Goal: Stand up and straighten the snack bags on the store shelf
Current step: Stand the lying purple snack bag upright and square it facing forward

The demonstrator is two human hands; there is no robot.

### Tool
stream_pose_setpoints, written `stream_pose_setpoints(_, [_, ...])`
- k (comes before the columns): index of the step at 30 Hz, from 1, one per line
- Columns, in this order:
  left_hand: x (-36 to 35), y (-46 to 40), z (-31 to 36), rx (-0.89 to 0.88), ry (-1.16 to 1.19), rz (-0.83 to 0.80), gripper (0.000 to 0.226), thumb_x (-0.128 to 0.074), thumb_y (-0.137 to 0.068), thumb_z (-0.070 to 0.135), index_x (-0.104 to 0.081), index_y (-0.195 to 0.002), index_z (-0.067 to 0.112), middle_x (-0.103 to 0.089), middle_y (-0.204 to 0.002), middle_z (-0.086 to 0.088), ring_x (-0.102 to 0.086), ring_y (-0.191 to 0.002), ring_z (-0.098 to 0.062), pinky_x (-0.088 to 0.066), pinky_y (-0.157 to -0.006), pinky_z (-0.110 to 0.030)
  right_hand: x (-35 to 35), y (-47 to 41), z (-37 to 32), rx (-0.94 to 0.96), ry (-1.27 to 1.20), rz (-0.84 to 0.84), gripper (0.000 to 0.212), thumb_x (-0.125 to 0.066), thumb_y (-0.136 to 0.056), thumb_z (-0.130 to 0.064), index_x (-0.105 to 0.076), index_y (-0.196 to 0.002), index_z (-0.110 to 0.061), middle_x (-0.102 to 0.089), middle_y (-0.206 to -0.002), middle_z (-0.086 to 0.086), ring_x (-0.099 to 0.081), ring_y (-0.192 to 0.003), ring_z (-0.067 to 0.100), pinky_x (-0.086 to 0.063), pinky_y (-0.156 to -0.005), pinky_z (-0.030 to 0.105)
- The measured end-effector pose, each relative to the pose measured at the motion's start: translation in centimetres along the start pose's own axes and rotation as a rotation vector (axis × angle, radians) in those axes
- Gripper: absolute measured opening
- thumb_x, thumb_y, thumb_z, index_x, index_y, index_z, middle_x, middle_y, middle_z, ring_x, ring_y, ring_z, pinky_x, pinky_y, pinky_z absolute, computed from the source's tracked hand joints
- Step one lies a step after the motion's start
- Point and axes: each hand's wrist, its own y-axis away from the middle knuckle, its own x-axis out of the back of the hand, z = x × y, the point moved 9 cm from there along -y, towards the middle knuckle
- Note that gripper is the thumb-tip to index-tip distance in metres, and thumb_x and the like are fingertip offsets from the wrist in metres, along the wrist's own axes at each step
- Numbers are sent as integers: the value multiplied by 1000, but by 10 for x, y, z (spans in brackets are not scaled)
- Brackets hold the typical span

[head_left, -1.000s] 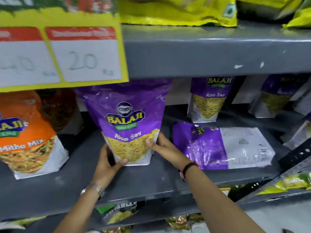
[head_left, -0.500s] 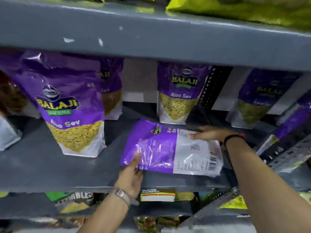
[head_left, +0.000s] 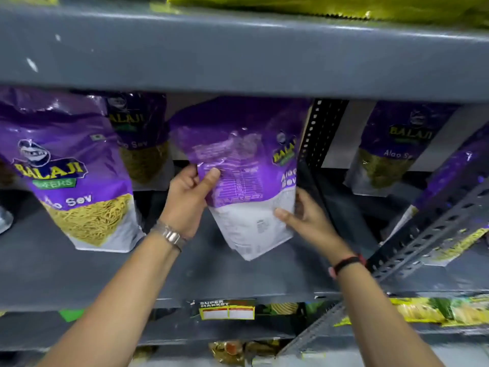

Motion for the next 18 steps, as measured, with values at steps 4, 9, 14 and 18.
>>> stream_pose_setpoints(4, [-1,-1,-27,5,-136,-92,31,-62,-74,14,-47,-100,20,-70,-79,17,-62,-72,9,-48,-65,-5,-25,5,31,-50,-125,5,36,-66,-77,-21,-39,-100,-31,-55,-106,-14,-57,-106,16,-45,-98,35])
stream_pose_setpoints(9, [3,23,-91,186,-331,-152,86,-80,-42,29,-34,-114,34,-52,-120,2,-54,-108,-5,-51,-80,-12,-20,12,34,-83,-246,-5,57,-32,-75,-73,-50,-111,-33,-59,-115,-19,-51,-111,-4,-38,-96,19])
stream_pose_setpoints(14, [31,25,-85,128,-319,7,84,-64,-73,-4,-15,-137,20,-36,-139,-11,-35,-129,-20,-35,-101,-29,13,24,51,-151,-327,371,59,-17,-87,-52,-60,-69,-18,-69,-61,-11,-59,-56,-4,-42,-68,25])
stream_pose_setpoints(18, [32,47,-86,137,-432,27,88,-67,-50,43,-25,-126,30,-33,-133,-1,-35,-123,-18,-31,-103,-33,-22,23,46,-222,-356,162,37,-15,-96,-36,-49,-108,-32,-55,-118,-11,-54,-105,3,-37,-98,25])
